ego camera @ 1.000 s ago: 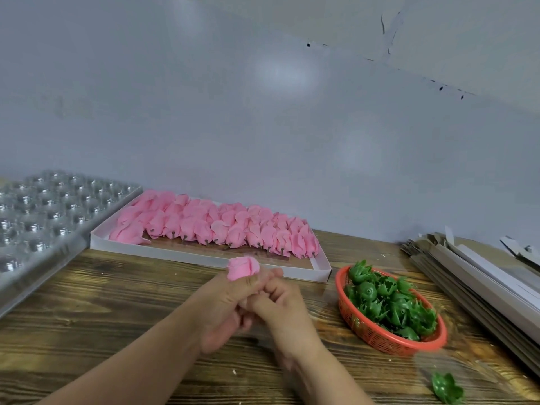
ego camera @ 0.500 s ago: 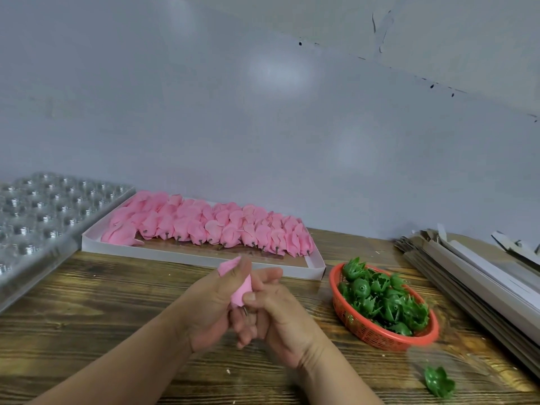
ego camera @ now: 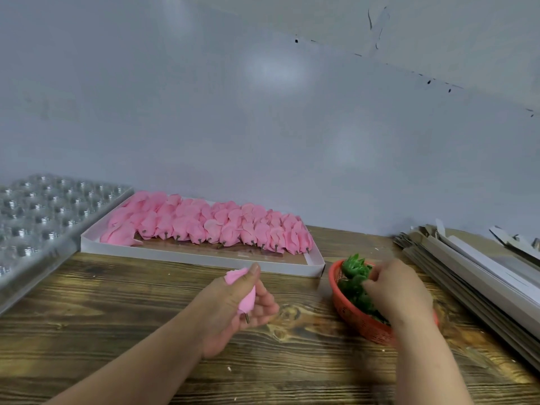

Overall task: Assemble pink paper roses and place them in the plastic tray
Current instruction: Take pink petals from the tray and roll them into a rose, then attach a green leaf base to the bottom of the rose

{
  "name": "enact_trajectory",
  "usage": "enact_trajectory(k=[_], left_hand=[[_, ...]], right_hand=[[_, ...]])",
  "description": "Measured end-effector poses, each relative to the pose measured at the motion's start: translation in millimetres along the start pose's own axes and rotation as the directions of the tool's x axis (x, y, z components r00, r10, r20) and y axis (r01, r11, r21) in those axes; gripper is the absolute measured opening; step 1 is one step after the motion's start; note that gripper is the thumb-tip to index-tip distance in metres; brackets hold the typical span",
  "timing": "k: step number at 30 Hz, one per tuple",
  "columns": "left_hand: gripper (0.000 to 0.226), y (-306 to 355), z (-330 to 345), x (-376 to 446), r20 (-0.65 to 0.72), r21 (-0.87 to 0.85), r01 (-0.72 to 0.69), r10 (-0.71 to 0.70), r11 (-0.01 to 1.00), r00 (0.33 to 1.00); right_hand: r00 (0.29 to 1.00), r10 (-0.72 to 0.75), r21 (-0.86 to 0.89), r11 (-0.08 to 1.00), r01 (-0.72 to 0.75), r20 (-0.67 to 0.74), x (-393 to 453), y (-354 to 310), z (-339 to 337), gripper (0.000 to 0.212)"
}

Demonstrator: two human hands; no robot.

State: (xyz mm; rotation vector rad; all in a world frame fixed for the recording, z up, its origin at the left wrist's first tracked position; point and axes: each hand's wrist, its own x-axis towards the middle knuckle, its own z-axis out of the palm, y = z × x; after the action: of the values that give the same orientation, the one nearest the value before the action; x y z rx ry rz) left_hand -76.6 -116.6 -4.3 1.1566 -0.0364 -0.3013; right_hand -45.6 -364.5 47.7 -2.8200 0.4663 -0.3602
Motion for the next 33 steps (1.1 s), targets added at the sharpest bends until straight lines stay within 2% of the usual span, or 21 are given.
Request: enact_trajectory(k=[3, 7, 11, 14, 23, 28, 33], left_hand=[[0.039, -2.3, -1.2, 1.0, -0.006, 0.08, 0.02, -0.019, 0.997, 1.0], [0.039, -5.2, 0.6, 1.3, 0.026, 0.136, 0.015, -0.019, 0.991, 0.999], [0.039, -8.7, 2.2, 0.9, 0.014, 0.141, 0.03, -0.032, 0.99, 0.999], [0.039, -9.2, 2.0, 1.8, 0.011, 0.133, 0.036, -0.038, 0.99, 0.999], [0.039, -10.7, 0.1, 4.1, -0.008, 0.124, 0.04, -0.04, 0.991, 0.999], [0.038, -10.9, 1.0, 3.7, -0.017, 0.114, 0.037, -0.035, 0.993, 0.999], [0.038, -9.7, 0.6, 3.5, -0.028, 0.111, 0.047, -0.044, 0.993, 0.999]], right_hand=[[0.983, 0.029, -0.098, 0.995, -0.011, 0.18, 1.0, 4.1, 3.8, 0.012], [0.967, 0.033, -0.082, 0.997, -0.013, 0.252, 1.6, 1.6, 4.8, 0.014], [0.974, 0.054, -0.054, 0.998, -0.043, 0.218, 3.5, -3.1, 10.3, 0.009], [0.979, 0.06, -0.058, 0.997, -0.049, 0.196, 4.7, -4.2, 15.2, 0.013], [0.969, -0.059, -0.016, 0.998, 0.065, 0.242, 2.5, -3.8, 14.9, 0.024], [0.991, -0.065, 0.092, 0.994, 0.054, 0.115, 4.0, 3.1, 8.7, 0.026], [0.987, -0.031, 0.068, 0.997, 0.02, 0.156, 2.4, 4.9, 9.1, 0.022]])
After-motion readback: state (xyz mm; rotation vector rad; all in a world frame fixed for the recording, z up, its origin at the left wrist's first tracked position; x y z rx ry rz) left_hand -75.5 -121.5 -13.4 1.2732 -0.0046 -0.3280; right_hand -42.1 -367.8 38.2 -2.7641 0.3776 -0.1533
